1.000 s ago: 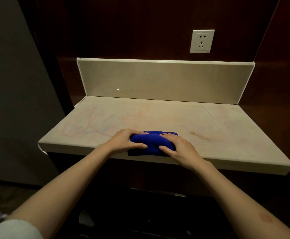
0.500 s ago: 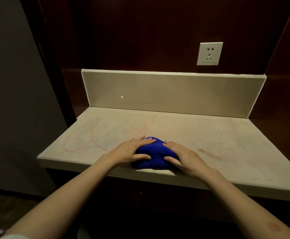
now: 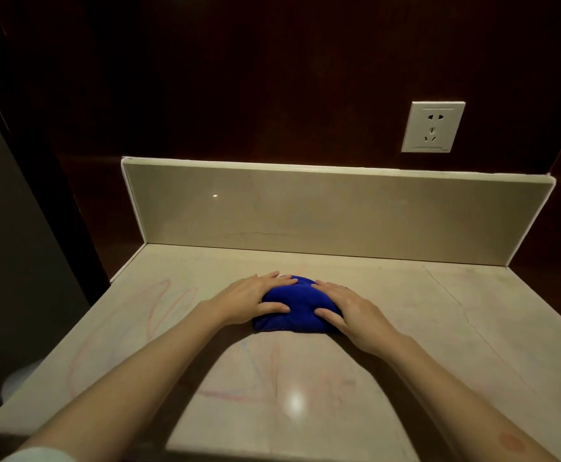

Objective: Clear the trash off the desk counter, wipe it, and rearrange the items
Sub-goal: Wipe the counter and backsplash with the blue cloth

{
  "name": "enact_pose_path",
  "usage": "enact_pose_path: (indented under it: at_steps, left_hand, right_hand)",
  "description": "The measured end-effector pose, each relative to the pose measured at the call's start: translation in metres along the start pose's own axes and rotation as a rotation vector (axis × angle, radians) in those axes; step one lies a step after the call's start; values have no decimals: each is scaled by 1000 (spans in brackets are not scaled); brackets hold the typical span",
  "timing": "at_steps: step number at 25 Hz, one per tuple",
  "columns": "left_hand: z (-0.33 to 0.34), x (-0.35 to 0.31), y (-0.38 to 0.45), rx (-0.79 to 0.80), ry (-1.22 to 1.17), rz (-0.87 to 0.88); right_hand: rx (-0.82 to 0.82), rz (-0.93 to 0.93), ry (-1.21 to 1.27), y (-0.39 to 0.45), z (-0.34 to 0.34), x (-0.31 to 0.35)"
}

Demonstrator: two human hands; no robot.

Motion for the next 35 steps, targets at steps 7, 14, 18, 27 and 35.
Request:
enact_pose_path:
  at_steps: [7,14,18,27,35]
  left_hand:
    - [-25,46,59,-4,-20,31]
    - [-37,67,93,-45,-89,88]
    - [-37,72,96,-59,-195,78]
    - [-32,65,70,-21,-354,26]
    - [-16,37,-8,-34,-351,-66]
  right_hand:
    - [-41,54,16,70,3,-21]
    - [-82,82,15,108,2,-42]
    - [-90,93,25,112,2,-44]
    - [-126,145,73,81,5,-25]
    - [-71,96,62,18,10,15]
Point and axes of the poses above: each hand's wrist, its own y-axis towards the middle knuckle, its own z-axis out of the palm, x = y × z, the point moved 10 cm from there along y, towards the middle knuckle, and after that the axes turned 6 degrees about -y, right-handed, at the moved point
